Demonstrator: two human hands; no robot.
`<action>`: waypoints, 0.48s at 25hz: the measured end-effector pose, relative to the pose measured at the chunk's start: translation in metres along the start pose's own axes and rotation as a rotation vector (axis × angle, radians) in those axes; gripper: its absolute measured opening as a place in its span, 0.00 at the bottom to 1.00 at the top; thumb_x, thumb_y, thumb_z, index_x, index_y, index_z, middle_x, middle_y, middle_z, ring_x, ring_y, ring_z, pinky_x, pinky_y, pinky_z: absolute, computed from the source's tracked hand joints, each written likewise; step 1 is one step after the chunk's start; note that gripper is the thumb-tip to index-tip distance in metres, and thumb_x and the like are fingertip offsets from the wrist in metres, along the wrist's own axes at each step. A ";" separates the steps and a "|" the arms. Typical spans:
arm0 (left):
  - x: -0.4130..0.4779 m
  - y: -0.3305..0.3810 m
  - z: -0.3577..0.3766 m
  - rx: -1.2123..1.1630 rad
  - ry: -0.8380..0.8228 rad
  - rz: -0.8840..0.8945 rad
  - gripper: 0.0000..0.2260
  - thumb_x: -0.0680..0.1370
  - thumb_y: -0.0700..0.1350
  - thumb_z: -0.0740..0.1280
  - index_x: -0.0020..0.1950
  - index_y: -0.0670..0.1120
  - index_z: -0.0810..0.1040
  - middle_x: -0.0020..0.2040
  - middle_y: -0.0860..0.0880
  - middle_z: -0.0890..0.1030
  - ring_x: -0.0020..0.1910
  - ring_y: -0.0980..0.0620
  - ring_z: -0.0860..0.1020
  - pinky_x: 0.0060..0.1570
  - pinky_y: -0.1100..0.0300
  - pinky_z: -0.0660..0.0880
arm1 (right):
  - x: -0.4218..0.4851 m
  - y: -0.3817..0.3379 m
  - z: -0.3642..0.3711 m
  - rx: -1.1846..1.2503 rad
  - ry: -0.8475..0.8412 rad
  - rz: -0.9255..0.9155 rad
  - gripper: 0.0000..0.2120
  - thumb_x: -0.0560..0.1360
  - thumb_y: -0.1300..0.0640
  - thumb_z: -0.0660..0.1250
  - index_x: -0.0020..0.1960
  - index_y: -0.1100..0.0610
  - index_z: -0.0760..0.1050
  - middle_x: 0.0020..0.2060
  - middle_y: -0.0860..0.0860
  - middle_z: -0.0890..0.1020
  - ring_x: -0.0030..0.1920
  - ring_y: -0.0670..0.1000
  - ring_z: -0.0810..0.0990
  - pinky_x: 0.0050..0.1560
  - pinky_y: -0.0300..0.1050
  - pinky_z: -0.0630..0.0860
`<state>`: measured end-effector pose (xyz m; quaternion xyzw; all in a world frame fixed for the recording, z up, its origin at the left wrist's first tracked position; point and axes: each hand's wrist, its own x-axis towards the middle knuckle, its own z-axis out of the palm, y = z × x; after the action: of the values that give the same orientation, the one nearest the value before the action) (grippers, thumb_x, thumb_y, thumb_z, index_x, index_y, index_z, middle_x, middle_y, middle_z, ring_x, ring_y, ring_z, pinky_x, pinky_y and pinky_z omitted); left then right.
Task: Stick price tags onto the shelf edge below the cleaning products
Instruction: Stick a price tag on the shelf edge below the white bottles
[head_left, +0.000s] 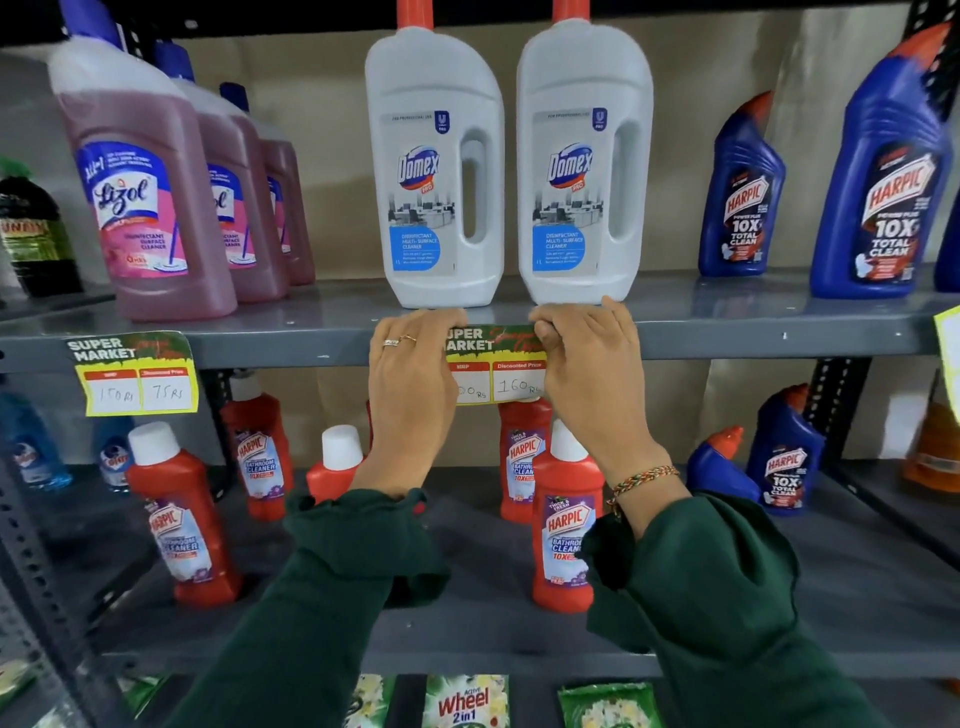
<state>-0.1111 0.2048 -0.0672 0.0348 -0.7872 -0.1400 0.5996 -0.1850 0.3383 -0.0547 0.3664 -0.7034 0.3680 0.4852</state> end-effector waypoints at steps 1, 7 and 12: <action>0.000 0.000 -0.001 -0.027 -0.005 -0.019 0.13 0.74 0.37 0.57 0.56 0.40 0.77 0.51 0.41 0.80 0.52 0.42 0.72 0.50 0.50 0.72 | 0.001 -0.001 -0.002 0.016 -0.016 -0.005 0.09 0.73 0.62 0.58 0.44 0.61 0.76 0.36 0.58 0.83 0.41 0.58 0.78 0.56 0.60 0.73; 0.018 0.049 0.003 -0.080 0.165 -0.130 0.18 0.72 0.34 0.52 0.53 0.43 0.77 0.56 0.45 0.80 0.57 0.45 0.73 0.59 0.46 0.69 | 0.001 0.030 -0.049 0.400 -0.100 0.123 0.18 0.70 0.73 0.55 0.53 0.62 0.76 0.50 0.59 0.82 0.53 0.57 0.78 0.56 0.44 0.73; 0.021 0.145 0.079 0.000 0.024 0.162 0.15 0.72 0.38 0.55 0.52 0.42 0.78 0.53 0.42 0.82 0.53 0.42 0.77 0.55 0.43 0.70 | 0.006 0.115 -0.121 0.157 0.141 0.196 0.19 0.66 0.71 0.55 0.50 0.61 0.77 0.52 0.57 0.82 0.58 0.57 0.74 0.61 0.45 0.67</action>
<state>-0.1763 0.3531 -0.0286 -0.0272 -0.7801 -0.0907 0.6184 -0.2370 0.4965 -0.0361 0.3060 -0.6690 0.4926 0.4649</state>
